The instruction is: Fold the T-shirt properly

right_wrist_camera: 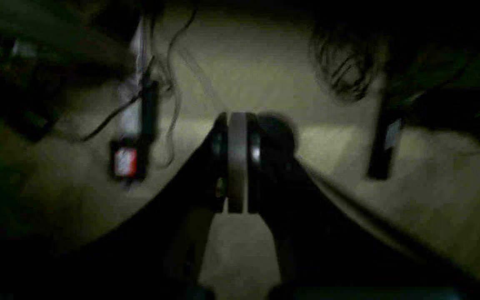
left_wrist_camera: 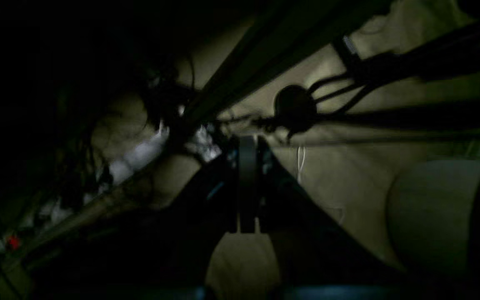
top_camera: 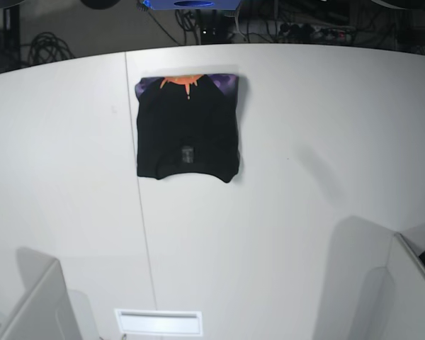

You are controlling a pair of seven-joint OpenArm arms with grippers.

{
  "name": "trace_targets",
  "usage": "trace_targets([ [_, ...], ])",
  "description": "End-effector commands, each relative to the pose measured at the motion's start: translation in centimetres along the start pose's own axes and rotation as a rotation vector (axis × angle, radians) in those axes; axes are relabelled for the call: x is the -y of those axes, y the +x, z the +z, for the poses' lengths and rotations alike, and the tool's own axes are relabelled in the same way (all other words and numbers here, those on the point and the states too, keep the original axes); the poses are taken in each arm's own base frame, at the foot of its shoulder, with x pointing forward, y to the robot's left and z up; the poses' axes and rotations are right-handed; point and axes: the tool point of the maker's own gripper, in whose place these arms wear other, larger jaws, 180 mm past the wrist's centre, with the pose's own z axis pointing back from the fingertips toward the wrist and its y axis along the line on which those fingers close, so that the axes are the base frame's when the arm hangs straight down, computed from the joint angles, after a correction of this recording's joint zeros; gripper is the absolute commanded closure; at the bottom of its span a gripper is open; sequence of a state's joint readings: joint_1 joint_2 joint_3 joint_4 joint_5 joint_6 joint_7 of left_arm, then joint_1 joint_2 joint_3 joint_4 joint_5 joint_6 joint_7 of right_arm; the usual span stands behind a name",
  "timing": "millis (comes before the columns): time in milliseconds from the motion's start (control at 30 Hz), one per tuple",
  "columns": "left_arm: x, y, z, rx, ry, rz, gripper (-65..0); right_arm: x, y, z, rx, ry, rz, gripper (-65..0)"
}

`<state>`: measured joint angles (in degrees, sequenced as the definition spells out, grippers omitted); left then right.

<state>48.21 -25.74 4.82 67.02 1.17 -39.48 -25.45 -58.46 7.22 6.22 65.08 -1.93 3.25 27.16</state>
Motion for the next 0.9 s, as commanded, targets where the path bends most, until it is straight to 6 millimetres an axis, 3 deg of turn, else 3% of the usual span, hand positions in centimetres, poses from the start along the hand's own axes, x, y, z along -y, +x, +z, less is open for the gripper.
trace_targets([
  [0,0.3,-1.0,0.4,-0.013,-0.006,0.029,0.0,-0.4,-1.5,0.7,-0.03,0.013,-0.001,0.0],
  [200,-1.8,-3.6,-0.9,-0.066,0.049,0.101,0.0,-0.5,-5.9,-1.4,-0.198,0.056,0.036,0.0],
  [333,-3.2,-4.8,-2.3,-0.083,0.091,0.161,0.0,-0.3,-7.0,-2.8,-0.275,0.053,0.037,0.0],
  [567,-4.9,-7.8,-3.8,-0.223,0.13,0.243,0.0,0.7,-6.9,-6.6,-0.402,0.025,0.029,0.0],
  [733,-4.0,-8.4,-5.7,-0.239,0.126,0.309,0.0,3.3,-6.3,-9.3,-0.471,-0.013,0.032,0.0],
  [867,-3.3,-9.5,-8.2,-0.287,0.134,0.434,0.0,3.1,-4.2,-12.1,-0.47,0.024,0.0,0.0],
])
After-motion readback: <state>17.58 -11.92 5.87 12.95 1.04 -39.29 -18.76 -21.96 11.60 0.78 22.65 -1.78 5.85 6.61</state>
